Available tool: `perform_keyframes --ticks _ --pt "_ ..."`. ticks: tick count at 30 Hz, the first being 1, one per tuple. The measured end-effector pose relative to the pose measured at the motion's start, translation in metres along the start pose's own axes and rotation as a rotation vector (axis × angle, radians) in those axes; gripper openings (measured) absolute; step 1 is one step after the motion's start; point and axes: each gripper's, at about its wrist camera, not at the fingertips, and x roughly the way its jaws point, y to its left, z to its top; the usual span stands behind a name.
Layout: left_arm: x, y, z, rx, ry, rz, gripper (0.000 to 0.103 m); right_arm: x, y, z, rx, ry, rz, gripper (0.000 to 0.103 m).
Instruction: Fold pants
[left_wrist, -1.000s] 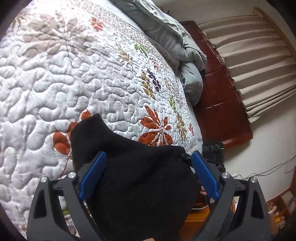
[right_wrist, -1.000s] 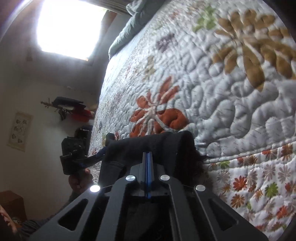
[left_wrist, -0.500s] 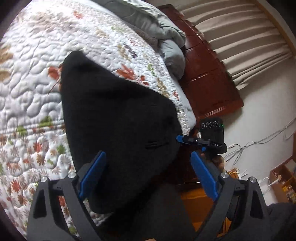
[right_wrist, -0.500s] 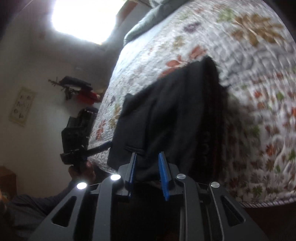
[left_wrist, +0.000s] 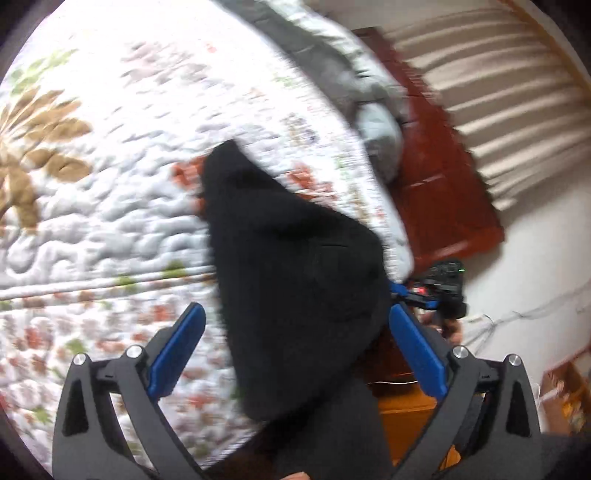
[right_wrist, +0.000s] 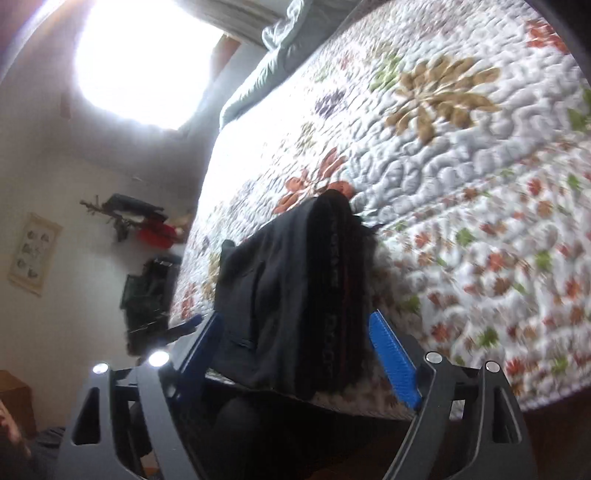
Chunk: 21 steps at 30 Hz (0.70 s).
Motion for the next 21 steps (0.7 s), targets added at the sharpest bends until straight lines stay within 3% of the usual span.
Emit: perform_keyframes --ticks 6,13,14,16,17,18,21 --pt "0.030 0.025 0.014 -0.129 0.122 0.013 0.100 0.058 -0.002 0.023 0.018 0.167 -0.077 0.088" --pt "0.068 0.012 0.025 -0.109 0.201 0.059 0.100 0.091 -0.001 0.032 0.012 0.230 -0.068 0.089" --pt "0.071 0.010 0.026 -0.107 0.202 0.065 0.100 0.091 0.001 0.029 0.010 0.231 -0.071 0.088" --pt "0.074 0.003 0.025 -0.084 0.203 0.091 0.098 0.095 0.009 0.023 -0.012 0.239 -0.100 0.074" --pt "0.074 0.004 0.023 -0.077 0.193 0.106 0.090 0.096 0.015 0.021 -0.026 0.233 -0.119 0.070" --pt "0.075 0.001 0.023 -0.069 0.193 0.121 0.070 0.096 0.020 0.020 -0.039 0.228 -0.126 0.057" --pt "0.077 0.001 0.024 -0.070 0.189 0.182 0.052 0.093 0.038 0.016 -0.075 0.208 -0.150 0.040"
